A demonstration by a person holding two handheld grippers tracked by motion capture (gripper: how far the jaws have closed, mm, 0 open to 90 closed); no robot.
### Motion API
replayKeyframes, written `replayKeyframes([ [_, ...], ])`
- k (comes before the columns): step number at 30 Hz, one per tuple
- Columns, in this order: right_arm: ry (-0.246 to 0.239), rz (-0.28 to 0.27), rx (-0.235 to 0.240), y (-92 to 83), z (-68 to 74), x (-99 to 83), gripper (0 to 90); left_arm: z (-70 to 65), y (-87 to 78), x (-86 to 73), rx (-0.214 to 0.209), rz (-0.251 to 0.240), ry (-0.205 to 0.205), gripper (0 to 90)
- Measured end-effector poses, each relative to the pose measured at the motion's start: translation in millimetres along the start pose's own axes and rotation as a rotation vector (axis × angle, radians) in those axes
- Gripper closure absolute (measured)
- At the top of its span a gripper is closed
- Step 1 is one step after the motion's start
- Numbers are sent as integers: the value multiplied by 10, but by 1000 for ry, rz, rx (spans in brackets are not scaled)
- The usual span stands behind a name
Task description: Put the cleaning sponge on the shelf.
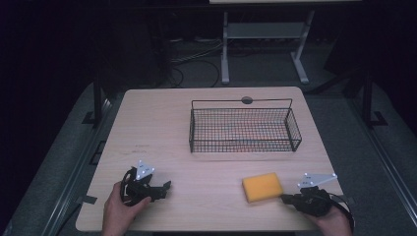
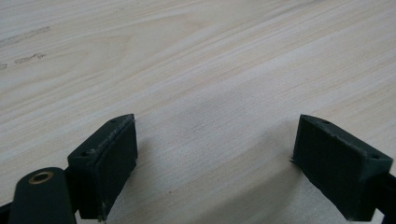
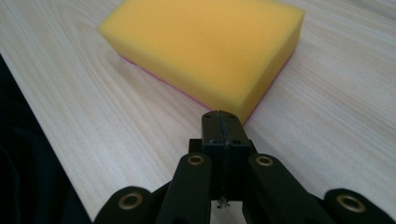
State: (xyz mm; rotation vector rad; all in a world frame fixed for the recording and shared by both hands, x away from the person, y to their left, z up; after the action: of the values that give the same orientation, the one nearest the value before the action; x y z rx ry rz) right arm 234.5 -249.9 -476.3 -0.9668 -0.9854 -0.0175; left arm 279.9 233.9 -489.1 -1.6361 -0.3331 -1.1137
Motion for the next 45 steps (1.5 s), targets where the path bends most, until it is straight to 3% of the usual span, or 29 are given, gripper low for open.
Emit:
replayKeyframes([
  [19,-22,5,-30,127,-162,192,899,0,0,0,0,0,0,128],
  [45,-52,-5,-30,348,-313,472,899,0,0,0,0,0,0,128],
])
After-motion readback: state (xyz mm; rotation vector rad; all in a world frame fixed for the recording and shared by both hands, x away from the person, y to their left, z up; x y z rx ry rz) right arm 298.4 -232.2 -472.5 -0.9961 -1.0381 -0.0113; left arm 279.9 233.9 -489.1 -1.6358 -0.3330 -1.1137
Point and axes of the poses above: each handheld gripper's, and its own axes: y roughly forward along the jaws, x roughly out of its top, z roughly to its left, the point moved 2 cm from there along y, roughly forward along the jaws, and after that the axes turned 6 degrees about -z, right-handed, at the moved point
